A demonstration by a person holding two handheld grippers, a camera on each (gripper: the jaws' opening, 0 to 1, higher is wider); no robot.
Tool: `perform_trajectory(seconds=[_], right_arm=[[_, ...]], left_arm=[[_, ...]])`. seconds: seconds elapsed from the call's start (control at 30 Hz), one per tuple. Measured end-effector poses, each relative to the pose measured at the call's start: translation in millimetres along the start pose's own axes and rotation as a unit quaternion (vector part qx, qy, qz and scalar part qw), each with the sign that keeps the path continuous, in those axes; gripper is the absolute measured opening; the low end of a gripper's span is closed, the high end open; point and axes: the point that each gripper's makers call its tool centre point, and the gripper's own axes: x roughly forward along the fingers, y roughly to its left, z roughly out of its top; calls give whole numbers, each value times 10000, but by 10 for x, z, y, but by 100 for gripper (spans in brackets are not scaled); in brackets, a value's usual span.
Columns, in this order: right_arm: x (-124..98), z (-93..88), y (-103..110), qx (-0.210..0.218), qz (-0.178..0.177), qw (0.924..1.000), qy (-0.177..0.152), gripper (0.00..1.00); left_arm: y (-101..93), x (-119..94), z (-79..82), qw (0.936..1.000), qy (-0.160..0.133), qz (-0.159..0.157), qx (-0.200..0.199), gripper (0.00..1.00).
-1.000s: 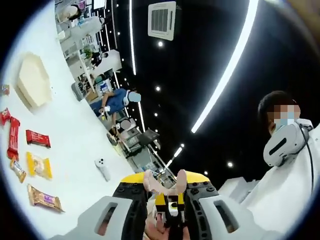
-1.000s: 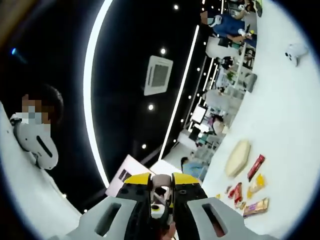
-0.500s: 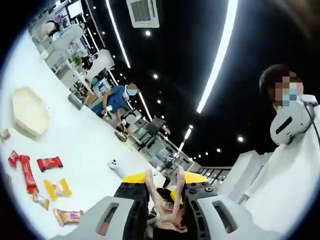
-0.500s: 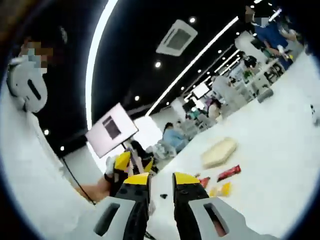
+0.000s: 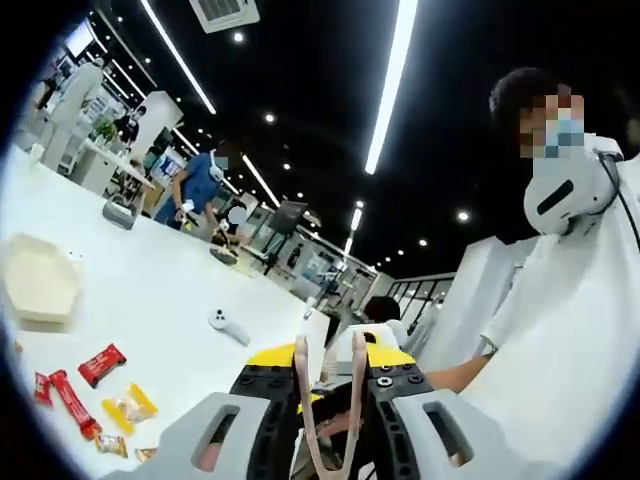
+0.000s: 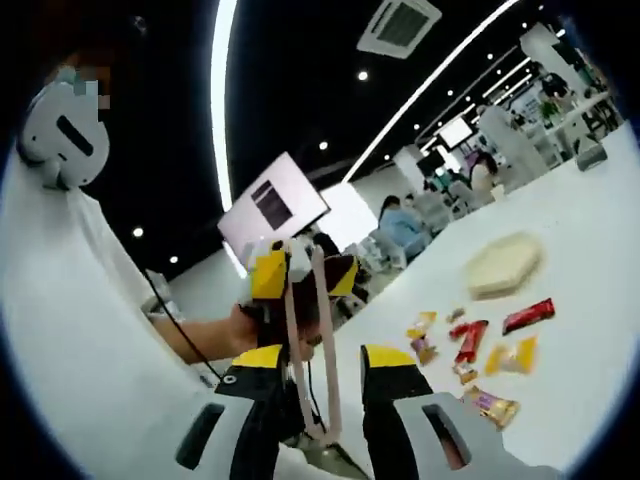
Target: Place the target food into the container with the food tongs after gripping and lifting it, then release it inside without dropping or visibly crushing the food.
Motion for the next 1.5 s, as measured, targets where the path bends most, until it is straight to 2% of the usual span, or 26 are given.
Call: perform_trajectory(seconds=[0.07, 0.13, 0.17, 0.2, 0.27, 0.37, 0.5, 0.57, 0.63, 0.67, 0.73, 0.77, 0.83, 0.9, 0.93, 1.0, 1.07, 1.1, 1.17, 1.2, 1.23, 1.27, 1.33, 1.37, 1.4, 1.5], right_arm=[[86, -72, 19, 51, 39, 9999, 160, 36], [103, -201, 31, -153, 74, 9985, 528, 19], [176, -100, 187, -358, 460, 9981, 196, 19], [155, -178, 137, -251, 244, 9985, 422, 18], [126, -174, 138, -522, 224, 9974, 441, 18], [82, -187, 72, -730, 57, 9955, 609, 18], [-23, -249, -61, -1172, -293, 9861, 1138, 18], [-83, -282, -109, -1449, -406, 9775, 1477, 18], [-152, -324, -153, -1821, -506, 9619, 1976, 18], [-185, -347, -176, -1959, -538, 9544, 2186, 18], [-227, -388, -218, -2196, -594, 9400, 2543, 18], [-273, -446, -275, -2430, -656, 9223, 2934, 18], [-316, -492, -326, -2560, -729, 9083, 3227, 18], [-367, -570, -390, -2799, -764, 8837, 3674, 18], [-375, -597, -402, -2808, -773, 8777, 3805, 18], [-399, -649, -451, -2924, -840, 8553, 4194, 18], [-398, -676, -471, -3034, -836, 8407, 4406, 18], [-392, -676, -481, -3136, -832, 8352, 4441, 18], [-382, -703, -466, -3210, -857, 8213, 4637, 18], [-390, -705, -470, -3263, -865, 8162, 4689, 18], [-345, -694, -431, -3466, -780, 8092, 4679, 18], [-333, -696, -398, -3384, -781, 8123, 4685, 18], [-364, -704, -411, -3554, -799, 7889, 4949, 18], [-349, -695, -413, -3670, -793, 7819, 4976, 18], [-331, -703, -395, -3613, -801, 7863, 4948, 18], [-329, -683, -368, -3674, -763, 7788, 5026, 18]], left_arm=[[-41, 8, 29, 9999, -46, -120, 28, 22], [-71, 11, 62, 9997, -127, -188, 6, 23], [-54, 5, 43, 9999, -112, -78, 107, 24], [-75, 6, 52, 9997, -167, -163, 43, 25], [-90, -12, 67, 9993, -314, -159, 122, 29], [-47, -33, 25, 9995, -252, -19, 196, 32], [85, -152, -86, 9973, 210, 384, 595, 35], [133, -216, -142, 9939, 544, 564, 781, 42], [184, -269, -210, 9885, 929, 753, 925, 52], [230, -317, -327, 9765, 1521, 862, 1260, 54], [246, -337, -452, 9605, 2118, 868, 1581, 58], [225, -337, -544, 9475, 2535, 778, 1787, 58], [195, -310, -616, 9340, 2868, 653, 2030, 57], [210, -298, -709, 9135, 3328, 592, 2262, 55], [230, -298, -755, 9046, 3533, 601, 2309, 54], [283, -334, -939, 8683, 4241, 467, 2532, 51], [353, -358, -1042, 8440, 4614, 438, 2699, 50], [384, -353, -1078, 8392, 4671, 419, 2754, 47], [497, -426, -1186, 8139, 5039, 471, 2854, 42], [505, -437, -1202, 8111, 5084, 468, 2854, 39], [518, -490, -1278, 7986, 5307, 404, 2810, 36], [523, -511, -1316, 7941, 5394, 387, 2773, 36], [559, -573, -1396, 7777, 5631, 392, 2769, 37], [575, -591, -1417, 7708, 5706, 398, 2805, 35], [602, -608, -1429, 7646, 5763, 439, 2854, 35], [636, -634, -1498, 7666, 5798, 478, 2718, 33]])
